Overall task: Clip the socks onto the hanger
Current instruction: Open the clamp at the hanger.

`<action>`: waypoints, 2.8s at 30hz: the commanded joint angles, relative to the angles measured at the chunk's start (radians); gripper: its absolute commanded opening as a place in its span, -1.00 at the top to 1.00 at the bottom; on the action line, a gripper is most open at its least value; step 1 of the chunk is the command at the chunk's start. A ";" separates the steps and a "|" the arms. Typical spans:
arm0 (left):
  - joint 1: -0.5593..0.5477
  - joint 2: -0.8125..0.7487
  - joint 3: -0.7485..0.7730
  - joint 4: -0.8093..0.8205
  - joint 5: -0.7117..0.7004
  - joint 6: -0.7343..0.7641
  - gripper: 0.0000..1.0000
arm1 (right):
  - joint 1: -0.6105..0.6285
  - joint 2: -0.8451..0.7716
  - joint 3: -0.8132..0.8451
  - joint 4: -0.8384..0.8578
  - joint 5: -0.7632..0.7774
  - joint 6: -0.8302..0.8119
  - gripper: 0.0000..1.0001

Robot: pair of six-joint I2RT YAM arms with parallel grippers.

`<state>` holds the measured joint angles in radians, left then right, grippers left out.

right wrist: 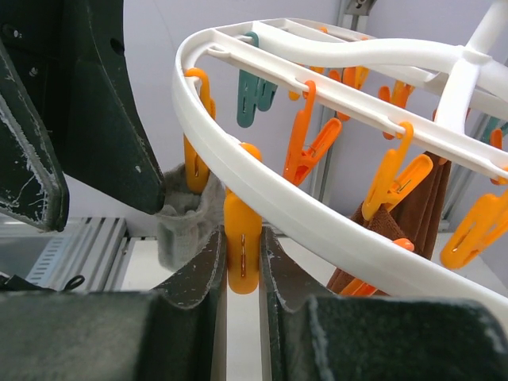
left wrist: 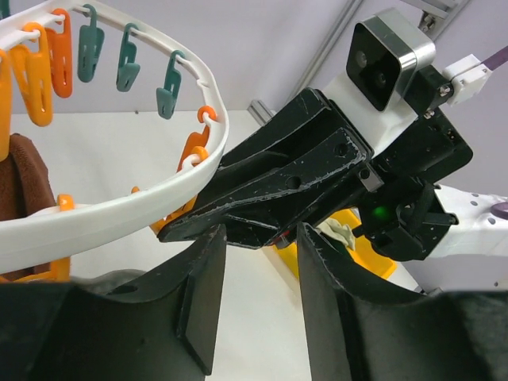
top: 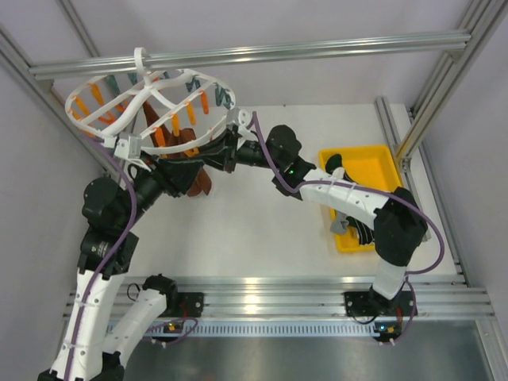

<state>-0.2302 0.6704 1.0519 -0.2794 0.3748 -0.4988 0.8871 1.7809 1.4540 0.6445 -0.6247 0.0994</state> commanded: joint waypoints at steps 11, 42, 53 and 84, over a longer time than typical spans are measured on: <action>0.005 0.029 0.019 0.016 -0.227 -0.003 -0.10 | 0.029 -0.098 0.002 0.012 -0.041 0.019 1.00; 0.005 0.112 -0.047 0.204 -0.309 -0.119 -0.17 | 0.131 -0.094 0.005 -0.054 0.085 -0.084 1.00; 0.005 0.120 -0.062 0.243 -0.366 -0.127 0.13 | 0.141 -0.104 -0.020 -0.029 0.051 -0.058 1.00; 0.005 0.072 -0.101 0.218 -0.205 -0.107 1.00 | 0.046 -0.068 0.052 -0.151 0.051 0.010 0.28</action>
<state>-0.2371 0.7273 0.9668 -0.1474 0.1593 -0.6312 0.9310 1.6978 1.4361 0.4660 -0.5388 0.0898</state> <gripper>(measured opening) 0.369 0.384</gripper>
